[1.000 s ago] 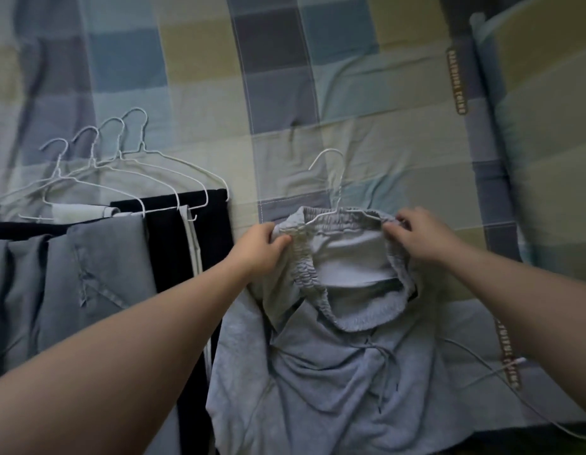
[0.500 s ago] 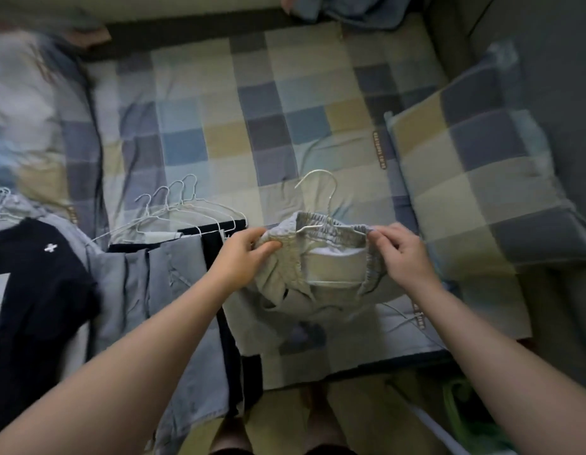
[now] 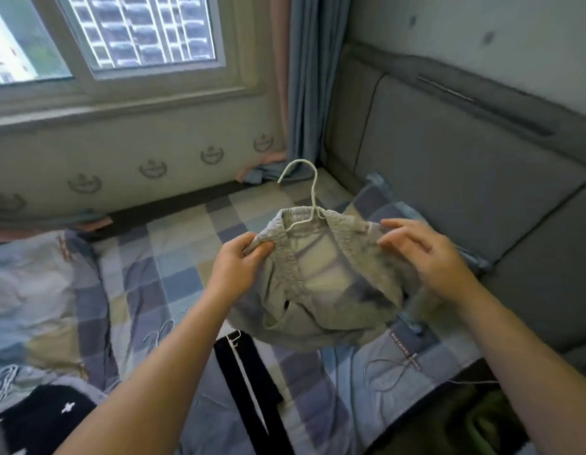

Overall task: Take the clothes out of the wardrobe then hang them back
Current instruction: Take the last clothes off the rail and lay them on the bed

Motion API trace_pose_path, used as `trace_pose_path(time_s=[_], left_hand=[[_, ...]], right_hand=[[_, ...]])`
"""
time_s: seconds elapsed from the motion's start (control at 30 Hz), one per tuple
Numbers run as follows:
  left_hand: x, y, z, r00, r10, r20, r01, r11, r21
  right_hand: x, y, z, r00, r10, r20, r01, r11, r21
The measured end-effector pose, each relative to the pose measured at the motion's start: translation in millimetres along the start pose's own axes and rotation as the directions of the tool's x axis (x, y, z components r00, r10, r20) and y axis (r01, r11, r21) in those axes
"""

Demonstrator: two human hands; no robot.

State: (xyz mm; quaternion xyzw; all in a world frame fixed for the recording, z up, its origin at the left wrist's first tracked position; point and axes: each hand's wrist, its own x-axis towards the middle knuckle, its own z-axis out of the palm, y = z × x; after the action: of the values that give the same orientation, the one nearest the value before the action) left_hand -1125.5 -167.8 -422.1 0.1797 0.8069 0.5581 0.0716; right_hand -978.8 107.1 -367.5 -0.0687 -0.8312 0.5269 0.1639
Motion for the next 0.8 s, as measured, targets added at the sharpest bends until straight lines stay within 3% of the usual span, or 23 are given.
trace_pose_path(time_s=[0.17,0.3,0.43,0.57,0.7,0.8], left_hand=[[-3.8,36.6,-5.9,0.965,0.196,0.174,-0.197,0.980,-0.009],[-12.3,72.4,5.4,0.891,0.327,0.315,-0.325,0.944,-0.061],[-28.6,115.1,33.1,0.798,0.446,0.406,-0.434,0.892,-0.128],[-68.2,157.7,68.1,0.701,0.551,0.452,-0.514,0.831,-0.216],[-126.4,195.5,109.0,0.623,0.651,0.435,-0.587,0.756,-0.290],[-184.8,230.0,139.6,0.526,0.760,0.383,-0.672,0.647,-0.360]], right_hand=[[-43.1,-33.1,-18.9,0.961,-0.140,-0.238,0.033,0.915,-0.403],[-82.6,-59.4,-44.1,0.974,-0.070,-0.216,-0.095,0.736,-0.670],[-135.4,-88.0,-65.4,0.974,0.099,-0.202,-0.207,0.749,-0.629],[-206.9,-111.0,-88.3,0.940,0.060,-0.336,-0.273,0.722,-0.635],[-290.4,-124.9,-107.9,0.840,-0.007,-0.543,-0.362,0.738,-0.569],[-358.7,-135.9,-124.8,0.734,0.025,-0.679,-0.474,0.734,-0.485]])
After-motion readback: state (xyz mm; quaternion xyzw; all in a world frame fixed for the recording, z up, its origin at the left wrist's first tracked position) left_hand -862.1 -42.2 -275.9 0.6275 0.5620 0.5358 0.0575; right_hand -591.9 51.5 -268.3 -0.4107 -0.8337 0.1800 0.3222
